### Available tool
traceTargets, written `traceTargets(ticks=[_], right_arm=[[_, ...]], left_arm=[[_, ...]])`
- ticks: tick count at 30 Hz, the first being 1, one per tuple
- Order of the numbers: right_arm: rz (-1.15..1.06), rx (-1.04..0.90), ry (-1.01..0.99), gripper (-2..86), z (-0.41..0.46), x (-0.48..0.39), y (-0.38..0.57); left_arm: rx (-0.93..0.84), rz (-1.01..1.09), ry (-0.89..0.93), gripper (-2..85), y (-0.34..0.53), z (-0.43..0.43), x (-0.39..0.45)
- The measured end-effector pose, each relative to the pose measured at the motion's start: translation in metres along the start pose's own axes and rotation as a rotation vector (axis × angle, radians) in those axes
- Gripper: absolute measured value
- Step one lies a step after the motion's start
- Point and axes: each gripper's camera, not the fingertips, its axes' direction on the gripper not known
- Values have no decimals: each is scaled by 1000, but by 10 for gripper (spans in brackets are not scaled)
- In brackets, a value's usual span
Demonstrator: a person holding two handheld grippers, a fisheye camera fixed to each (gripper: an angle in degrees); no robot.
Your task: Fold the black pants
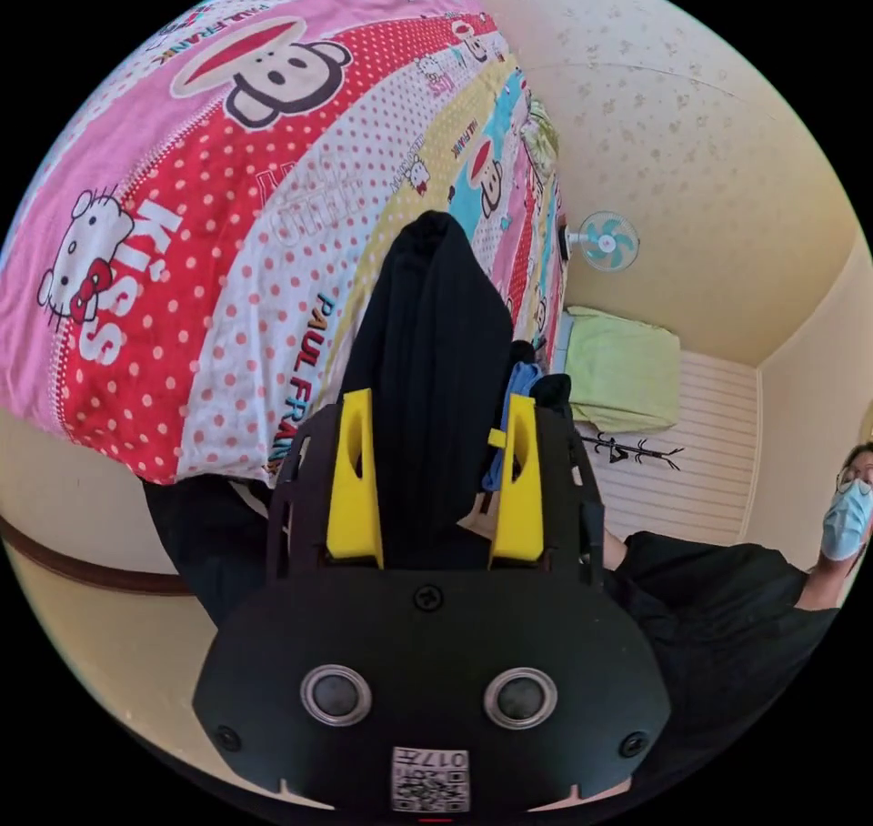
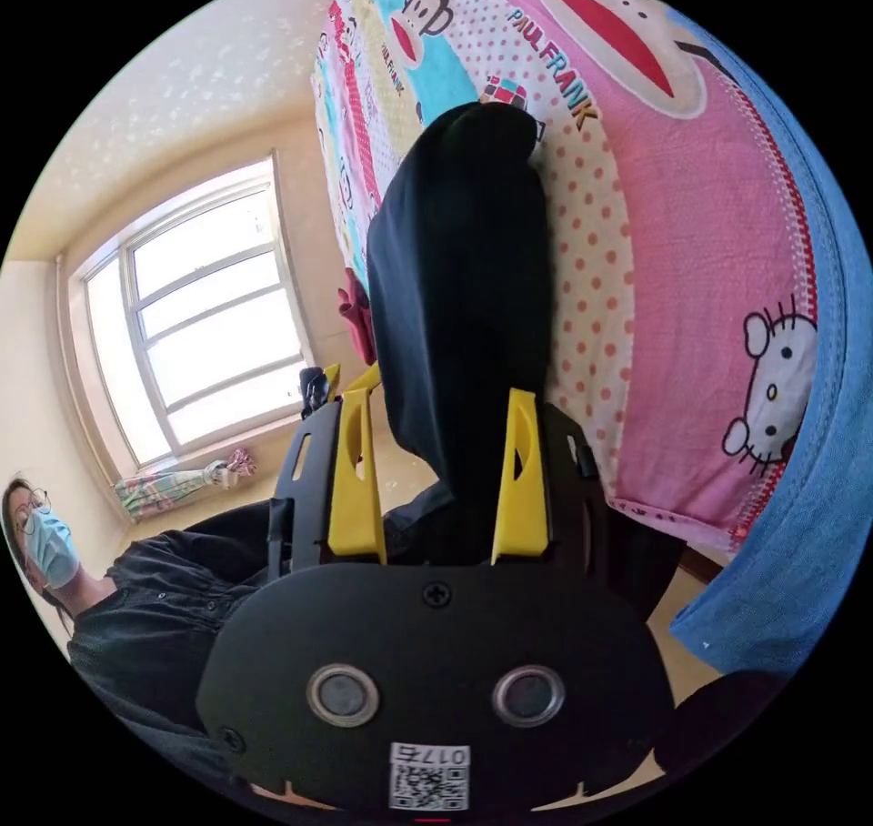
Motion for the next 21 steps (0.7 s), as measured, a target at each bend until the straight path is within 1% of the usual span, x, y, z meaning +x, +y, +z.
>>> traceTargets(ticks=[2, 3, 4, 5, 6, 7, 8, 9, 10, 12, 15, 16, 19, 21], right_arm=[[19, 8, -6, 232, 9, 19, -8], [40, -6, -4, 236, 18, 32, -12], [49, -15, -17, 237, 23, 38, -13], [50, -24, -78, 237, 32, 46, -13], [50, -36, -105, 236, 41, 49, -12], [45, -31, -88, 236, 43, 49, -11], [33, -22, -14, 227, 44, 47, -8], [23, -19, 30, 217, 45, 47, -6], [34, -11, 32, 211, 45, 48, -5], [102, -29, -12, 185, 42, 57, -6], [97, -87, -55, 143, 38, 52, -5], [88, -95, -54, 137, 37, 48, -4], [32, -142, -19, 120, 30, 18, 4], [-22, -168, -32, 107, 30, -12, 8]], left_arm=[[38, -5, -64, 228, -9, 8, -3], [27, -2, -87, 231, -12, 13, -3], [-29, -1, -95, 238, -18, 29, -4], [-107, -5, -61, 244, -22, 52, -5], [-144, -3, -43, 246, -22, 63, -5], [-189, 8, -44, 244, -19, 83, -1], [-176, 28, -88, 238, -12, 90, 8], [-162, 31, -105, 235, -8, 90, 13], [-137, 21, -109, 227, -1, 91, 21], [-150, -51, -58, 212, 10, 98, 26], [-171, -146, 33, 163, 21, 93, 36], [-211, -164, 60, 148, 22, 89, 44], [-347, -58, 54, 132, 27, 73, 85], [-375, -13, 51, 128, 32, 53, 111]])
